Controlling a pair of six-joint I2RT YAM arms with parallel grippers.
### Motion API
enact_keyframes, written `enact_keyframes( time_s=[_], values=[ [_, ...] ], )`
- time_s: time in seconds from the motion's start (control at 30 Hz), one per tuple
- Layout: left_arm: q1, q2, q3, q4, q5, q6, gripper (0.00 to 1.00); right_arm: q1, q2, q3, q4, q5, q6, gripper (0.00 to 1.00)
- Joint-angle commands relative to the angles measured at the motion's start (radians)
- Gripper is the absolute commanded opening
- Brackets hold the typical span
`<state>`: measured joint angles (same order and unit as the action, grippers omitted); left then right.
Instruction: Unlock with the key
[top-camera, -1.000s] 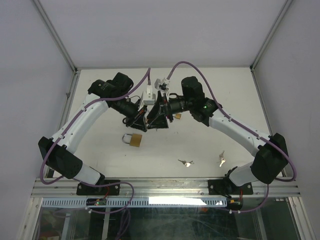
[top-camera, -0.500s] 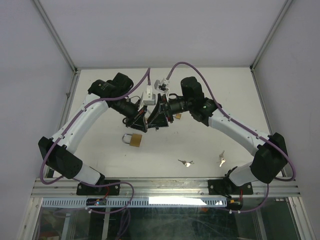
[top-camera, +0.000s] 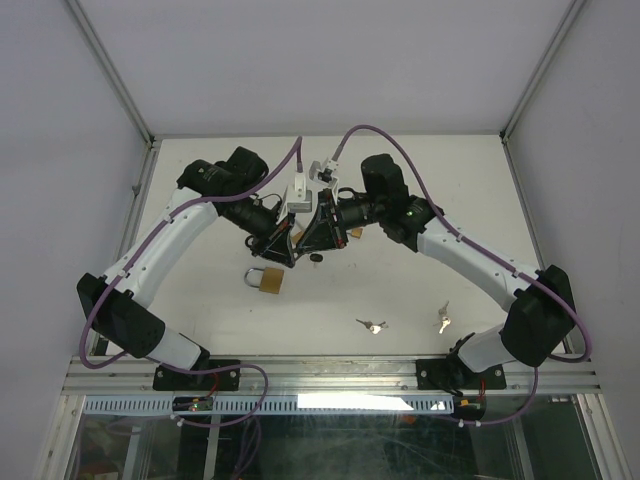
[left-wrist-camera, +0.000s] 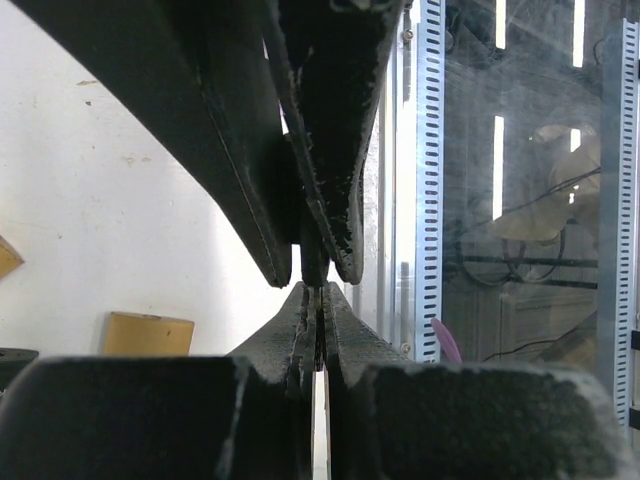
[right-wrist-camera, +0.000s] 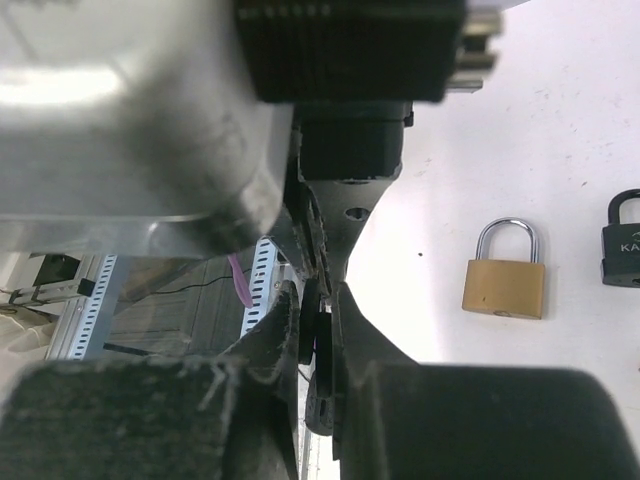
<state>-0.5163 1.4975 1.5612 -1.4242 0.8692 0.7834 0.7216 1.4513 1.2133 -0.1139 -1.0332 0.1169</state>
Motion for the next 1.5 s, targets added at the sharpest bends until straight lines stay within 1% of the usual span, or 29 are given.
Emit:
enact_keyframes(
  time_s=[0.0, 0.03, 0.07, 0.1, 0.13, 0.2, 0.3, 0.33, 0.4, 0.43, 0.47, 0.7, 0.8, 0.9, 1.0, 1.07, 1.13, 1.23, 1.3, 1.37, 1.47],
  values=[
    [-0.002, -0.025, 0.042, 0.030, 0.041, 0.046, 0.00, 0.003, -0.026, 0.003, 0.037, -0.032, 0.002, 0.00],
    [-0.002, -0.027, 0.046, 0.038, 0.047, 0.039, 0.00, 0.001, -0.034, -0.004, 0.051, -0.027, 0.014, 0.00],
    [-0.001, -0.032, 0.050, 0.056, 0.042, 0.016, 0.06, 0.000, -0.042, -0.016, 0.074, -0.019, 0.028, 0.00],
    [-0.002, -0.037, 0.056, 0.086, 0.030, -0.023, 0.22, -0.004, -0.053, -0.030, 0.102, -0.011, 0.048, 0.00],
    [-0.001, -0.044, 0.060, 0.119, 0.010, -0.071, 0.32, -0.009, -0.069, -0.049, 0.142, -0.002, 0.074, 0.00],
    [-0.001, -0.057, 0.070, 0.170, -0.024, -0.137, 0.42, -0.025, -0.098, -0.094, 0.232, 0.013, 0.137, 0.00],
    [-0.001, -0.061, 0.068, 0.207, -0.038, -0.181, 0.56, -0.048, -0.142, -0.161, 0.353, 0.032, 0.217, 0.00],
    [-0.001, -0.090, 0.065, 0.218, -0.037, -0.193, 0.60, -0.055, -0.155, -0.178, 0.378, 0.039, 0.234, 0.00],
    [-0.001, -0.104, 0.060, 0.239, -0.035, -0.222, 0.78, -0.071, -0.182, -0.208, 0.415, 0.050, 0.263, 0.00],
    [-0.001, -0.111, 0.061, 0.248, -0.037, -0.240, 0.96, -0.079, -0.195, -0.226, 0.429, 0.055, 0.274, 0.00],
    [-0.001, -0.117, 0.065, 0.259, -0.043, -0.256, 0.99, -0.086, -0.207, -0.236, 0.437, 0.056, 0.283, 0.00],
    [0.002, -0.185, 0.115, 0.337, -0.151, -0.389, 0.99, -0.124, -0.280, -0.279, 0.455, 0.073, 0.305, 0.00],
    [0.001, -0.235, 0.127, 0.358, -0.226, -0.452, 0.99, -0.128, -0.321, -0.298, 0.488, 0.088, 0.323, 0.00],
    [0.001, -0.316, 0.116, 0.375, -0.323, -0.454, 0.99, -0.131, -0.368, -0.324, 0.541, 0.110, 0.344, 0.00],
    [0.002, -0.450, 0.047, 0.439, -0.376, -0.428, 0.99, -0.129, -0.413, -0.345, 0.596, 0.134, 0.380, 0.00],
    [0.001, -0.549, -0.050, 0.514, -0.331, -0.402, 0.99, -0.126, -0.444, -0.378, 0.670, 0.154, 0.399, 0.00],
    [0.001, -0.626, -0.155, 0.630, -0.252, -0.457, 0.99, -0.122, -0.470, -0.407, 0.707, 0.202, 0.403, 0.00],
    [0.001, -0.635, -0.266, 0.775, -0.074, -0.606, 0.87, -0.116, -0.491, -0.430, 0.776, 0.212, 0.410, 0.00],
    [0.001, -0.601, -0.295, 0.869, -0.019, -0.679, 0.77, -0.110, -0.489, -0.428, 0.804, 0.209, 0.411, 0.00],
    [0.001, -0.567, -0.289, 0.954, -0.001, -0.685, 0.66, -0.109, -0.487, -0.430, 0.841, 0.177, 0.441, 0.00],
    [0.000, -0.536, -0.285, 1.018, 0.090, -0.607, 0.52, -0.106, -0.488, -0.439, 0.874, 0.177, 0.454, 0.00]
  ],
)
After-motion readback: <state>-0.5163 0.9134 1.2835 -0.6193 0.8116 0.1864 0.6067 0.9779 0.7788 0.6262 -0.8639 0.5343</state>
